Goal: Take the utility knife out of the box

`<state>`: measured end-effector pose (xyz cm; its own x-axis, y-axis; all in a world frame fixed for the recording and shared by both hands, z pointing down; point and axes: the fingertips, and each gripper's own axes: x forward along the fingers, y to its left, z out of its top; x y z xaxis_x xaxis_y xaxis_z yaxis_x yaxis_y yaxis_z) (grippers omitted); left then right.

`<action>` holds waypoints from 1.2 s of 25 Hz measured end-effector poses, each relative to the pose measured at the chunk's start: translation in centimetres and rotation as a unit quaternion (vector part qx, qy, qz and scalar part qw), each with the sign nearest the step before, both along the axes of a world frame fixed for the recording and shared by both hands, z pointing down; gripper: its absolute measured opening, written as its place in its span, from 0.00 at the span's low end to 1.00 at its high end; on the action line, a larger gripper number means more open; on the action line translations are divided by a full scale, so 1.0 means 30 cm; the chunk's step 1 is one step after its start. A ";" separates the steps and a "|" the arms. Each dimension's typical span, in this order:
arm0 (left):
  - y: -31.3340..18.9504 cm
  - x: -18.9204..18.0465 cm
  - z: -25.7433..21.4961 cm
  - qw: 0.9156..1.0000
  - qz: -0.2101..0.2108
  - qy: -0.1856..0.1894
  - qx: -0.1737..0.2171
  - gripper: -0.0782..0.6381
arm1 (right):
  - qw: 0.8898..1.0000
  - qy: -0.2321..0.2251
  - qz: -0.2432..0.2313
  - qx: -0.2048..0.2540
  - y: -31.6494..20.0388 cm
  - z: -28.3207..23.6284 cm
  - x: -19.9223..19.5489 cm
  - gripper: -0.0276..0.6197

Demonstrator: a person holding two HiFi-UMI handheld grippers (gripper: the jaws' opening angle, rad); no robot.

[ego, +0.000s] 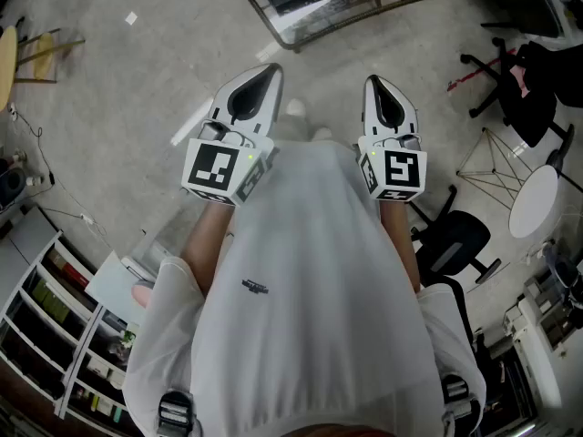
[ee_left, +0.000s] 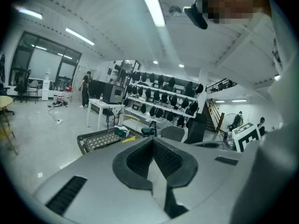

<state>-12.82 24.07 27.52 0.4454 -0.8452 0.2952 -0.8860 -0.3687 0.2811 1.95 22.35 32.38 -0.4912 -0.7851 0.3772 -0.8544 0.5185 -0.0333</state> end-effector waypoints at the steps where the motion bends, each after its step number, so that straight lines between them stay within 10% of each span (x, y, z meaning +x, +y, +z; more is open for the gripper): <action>1: 0.039 0.040 -0.004 1.000 0.000 -0.007 0.001 0.11 | 1.000 -0.010 0.000 0.011 0.029 -0.029 0.018 0.04; 14: 0.543 0.405 0.002 1.000 0.014 -0.008 -0.012 0.11 | 0.996 -0.057 0.046 0.056 0.454 -0.195 0.339 0.04; 30: 0.515 0.541 -0.043 0.998 0.046 -0.027 0.020 0.11 | 0.994 -0.071 0.066 0.052 0.494 -0.147 0.456 0.04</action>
<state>3.40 39.51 26.24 0.5058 -0.8135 0.2869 -0.8614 -0.4590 0.2173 15.62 37.15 27.98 -0.4232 -0.8774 0.2259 -0.9060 0.4086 -0.1103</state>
